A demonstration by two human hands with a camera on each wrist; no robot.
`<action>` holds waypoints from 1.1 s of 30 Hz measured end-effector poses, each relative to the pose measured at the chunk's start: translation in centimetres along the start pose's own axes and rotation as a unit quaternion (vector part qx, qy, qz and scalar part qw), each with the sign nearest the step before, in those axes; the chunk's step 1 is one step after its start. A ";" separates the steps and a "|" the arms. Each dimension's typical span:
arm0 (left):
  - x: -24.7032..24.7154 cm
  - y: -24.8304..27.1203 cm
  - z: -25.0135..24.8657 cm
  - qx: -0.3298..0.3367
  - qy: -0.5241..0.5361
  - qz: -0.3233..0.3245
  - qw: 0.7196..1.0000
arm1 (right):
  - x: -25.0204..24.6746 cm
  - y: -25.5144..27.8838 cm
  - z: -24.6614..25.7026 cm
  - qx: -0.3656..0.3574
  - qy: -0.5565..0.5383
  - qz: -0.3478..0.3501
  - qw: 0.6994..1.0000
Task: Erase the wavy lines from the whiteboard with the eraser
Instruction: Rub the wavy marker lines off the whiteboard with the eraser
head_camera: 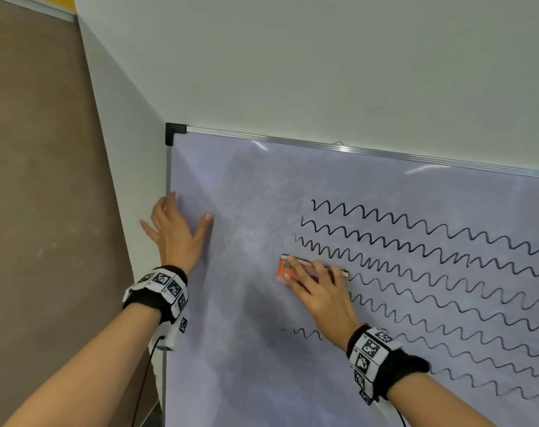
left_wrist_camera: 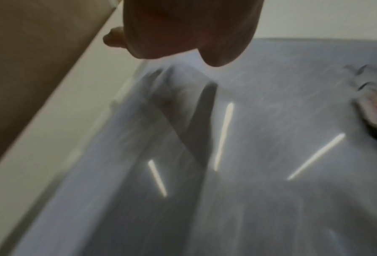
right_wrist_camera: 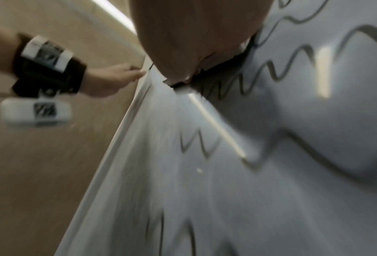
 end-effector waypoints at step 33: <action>2.8 -2.6 -16.7 0.253 -0.062 0.002 0.965 | -4.8 -5.1 -8.9 0.193 0.064 -0.151 0.967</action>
Point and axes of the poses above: each hand's wrist, its own y-axis away from the middle knuckle, its own x-axis out of the palm, z = x × y, the point moved 3 cm from there along -y, towards the middle knuckle, and after that the axes turned 10 degrees about -x, right-handed, at the moved point
